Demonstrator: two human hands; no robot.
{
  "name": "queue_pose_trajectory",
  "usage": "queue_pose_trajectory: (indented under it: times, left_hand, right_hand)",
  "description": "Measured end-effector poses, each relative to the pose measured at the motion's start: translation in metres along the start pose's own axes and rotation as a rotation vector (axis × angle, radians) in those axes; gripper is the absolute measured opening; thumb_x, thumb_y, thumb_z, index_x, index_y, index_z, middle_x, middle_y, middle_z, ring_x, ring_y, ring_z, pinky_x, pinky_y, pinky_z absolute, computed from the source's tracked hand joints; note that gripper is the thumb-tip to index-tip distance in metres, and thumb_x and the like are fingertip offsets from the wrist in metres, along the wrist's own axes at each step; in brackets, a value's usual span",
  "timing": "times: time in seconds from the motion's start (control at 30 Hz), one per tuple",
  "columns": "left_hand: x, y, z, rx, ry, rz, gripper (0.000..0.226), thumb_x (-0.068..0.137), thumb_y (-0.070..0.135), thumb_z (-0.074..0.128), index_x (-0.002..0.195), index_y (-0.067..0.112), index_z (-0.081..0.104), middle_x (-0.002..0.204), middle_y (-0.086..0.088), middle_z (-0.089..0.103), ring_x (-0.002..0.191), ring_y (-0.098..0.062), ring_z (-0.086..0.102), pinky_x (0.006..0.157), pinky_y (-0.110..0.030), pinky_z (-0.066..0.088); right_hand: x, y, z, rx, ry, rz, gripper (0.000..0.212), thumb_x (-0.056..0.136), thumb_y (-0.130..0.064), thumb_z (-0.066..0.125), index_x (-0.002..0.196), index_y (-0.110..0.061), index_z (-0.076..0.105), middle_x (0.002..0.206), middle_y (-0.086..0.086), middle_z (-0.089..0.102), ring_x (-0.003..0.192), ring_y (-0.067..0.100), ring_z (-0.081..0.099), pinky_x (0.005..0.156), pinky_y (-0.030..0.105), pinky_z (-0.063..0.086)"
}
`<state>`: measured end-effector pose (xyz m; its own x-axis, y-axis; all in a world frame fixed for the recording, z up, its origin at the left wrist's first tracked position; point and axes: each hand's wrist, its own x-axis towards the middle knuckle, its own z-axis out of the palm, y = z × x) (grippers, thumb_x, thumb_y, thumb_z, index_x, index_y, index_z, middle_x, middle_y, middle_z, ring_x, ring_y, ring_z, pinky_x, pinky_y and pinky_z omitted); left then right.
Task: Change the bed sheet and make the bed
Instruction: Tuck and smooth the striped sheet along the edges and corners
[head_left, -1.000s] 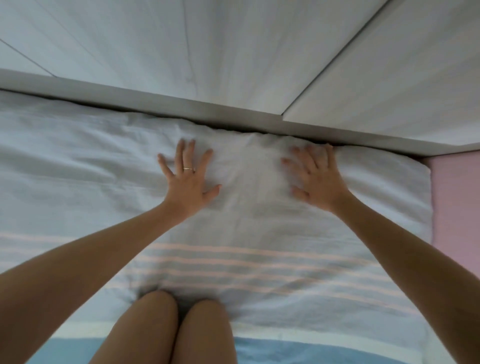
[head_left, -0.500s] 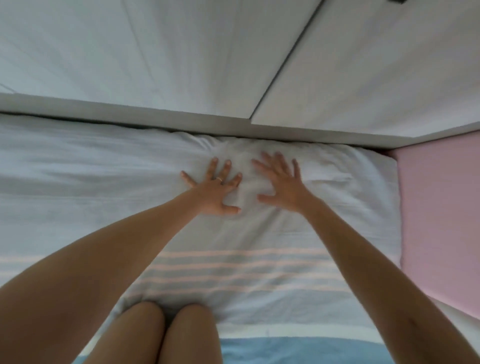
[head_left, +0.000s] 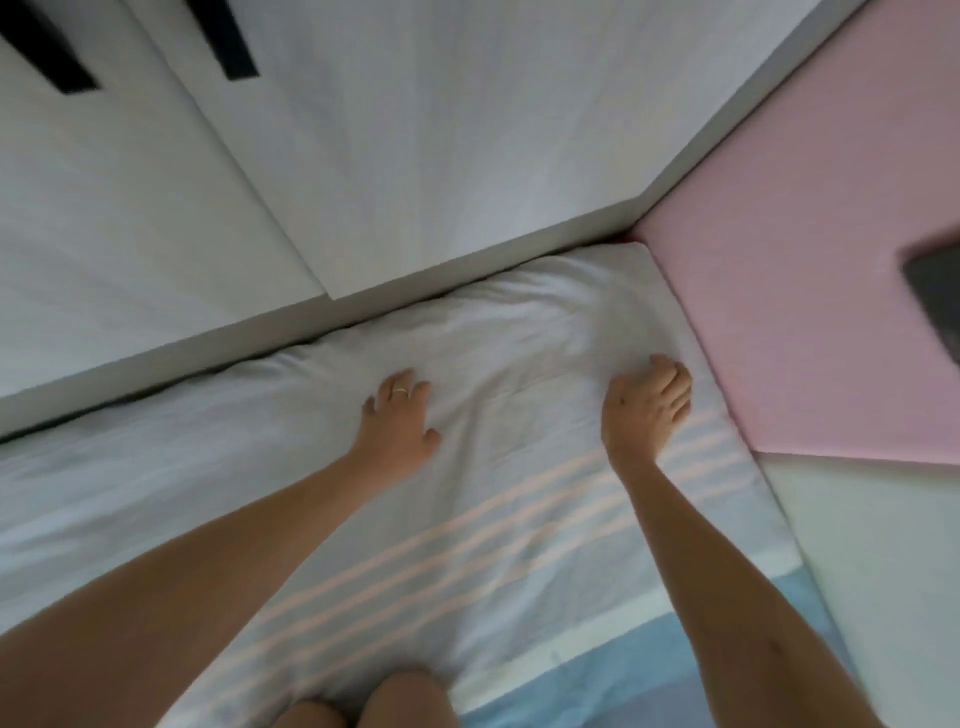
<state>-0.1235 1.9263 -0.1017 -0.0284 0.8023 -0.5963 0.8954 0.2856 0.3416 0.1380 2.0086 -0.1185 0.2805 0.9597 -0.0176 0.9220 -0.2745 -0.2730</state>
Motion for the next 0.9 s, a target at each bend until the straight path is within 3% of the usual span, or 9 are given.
queue_pose_trajectory:
  times: [0.07, 0.23, 0.37, 0.5, 0.63, 0.77, 0.9]
  left_hand:
    - [0.021, 0.022, -0.002, 0.019, 0.030, 0.094, 0.065, 0.092, 0.027, 0.052, 0.148, 0.013, 0.021, 0.158, -0.010, 0.008, 0.145, -0.024, 0.007, 0.116, -0.039, 0.016]
    - [0.082, 0.067, -0.015, 0.090, 0.134, 0.287, 0.067, 0.090, 0.021, 0.054, 0.147, 0.006, 0.022, 0.157, -0.015, 0.012, 0.145, -0.027, 0.012, 0.116, -0.034, 0.014]
    - [0.150, 0.114, -0.035, 0.077, 0.204, 0.356, 0.065, 0.090, 0.015, 0.052, 0.147, 0.002, 0.023, 0.154, -0.018, 0.021, 0.141, -0.031, 0.022, 0.115, -0.039, 0.021]
    - [0.207, 0.165, -0.049, 0.090, 0.102, 0.401, 0.055, 0.098, 0.013, 0.040, 0.148, 0.002, 0.022, 0.150, -0.019, 0.031, 0.138, -0.029, 0.031, 0.113, -0.033, 0.021]
    - [0.242, 0.201, -0.055, -0.059, -0.094, 0.143, 0.046, 0.103, 0.029, 0.030, 0.137, -0.002, 0.040, 0.142, -0.022, 0.042, 0.128, -0.033, 0.042, 0.101, -0.033, 0.033]
    - [0.255, 0.215, -0.056, -0.180, -0.185, 0.055, 0.049, 0.105, 0.031, 0.021, 0.143, 0.003, 0.036, 0.149, -0.016, 0.034, 0.137, -0.028, 0.033, 0.108, -0.029, 0.025]
    - [0.257, 0.213, -0.059, -0.432, -0.188, -0.116, 0.045, 0.097, 0.033, 0.034, 0.134, 0.013, 0.051, 0.139, -0.012, 0.049, 0.127, -0.026, 0.045, 0.111, -0.036, 0.031]
  right_hand:
    - [-0.004, 0.012, 0.018, -0.014, 0.038, 0.024, 0.050, 0.077, -0.028, 0.047, 0.120, -0.002, 0.052, 0.122, 0.022, 0.052, 0.115, 0.038, 0.047, 0.103, 0.043, 0.031]
    - [0.015, 0.035, 0.053, -0.141, 0.146, -0.138, 0.049, 0.077, -0.028, 0.051, 0.120, -0.005, 0.055, 0.124, 0.018, 0.055, 0.120, 0.032, 0.040, 0.112, 0.041, 0.017]
    - [0.026, 0.047, 0.070, -0.105, 0.196, -0.168, 0.049, 0.077, -0.031, 0.044, 0.120, -0.008, 0.054, 0.122, 0.015, 0.058, 0.119, 0.029, 0.041, 0.109, 0.040, 0.017]
    - [0.031, 0.053, 0.075, -0.090, 0.189, -0.181, 0.049, 0.077, -0.031, 0.041, 0.120, -0.009, 0.051, 0.121, 0.013, 0.059, 0.117, 0.028, 0.043, 0.110, 0.039, 0.016]
    - [0.031, 0.052, 0.075, -0.081, 0.177, -0.193, 0.048, 0.079, -0.031, 0.039, 0.120, -0.009, 0.052, 0.122, 0.013, 0.059, 0.118, 0.028, 0.042, 0.110, 0.038, 0.015]
    - [0.032, 0.051, 0.075, -0.070, 0.203, -0.196, 0.048, 0.079, -0.031, 0.039, 0.119, -0.009, 0.052, 0.121, 0.012, 0.057, 0.117, 0.027, 0.042, 0.109, 0.037, 0.015]
    - [0.031, 0.054, 0.078, -0.049, 0.229, -0.208, 0.048, 0.079, -0.031, 0.039, 0.119, -0.009, 0.052, 0.122, 0.011, 0.055, 0.117, 0.027, 0.043, 0.108, 0.037, 0.016]
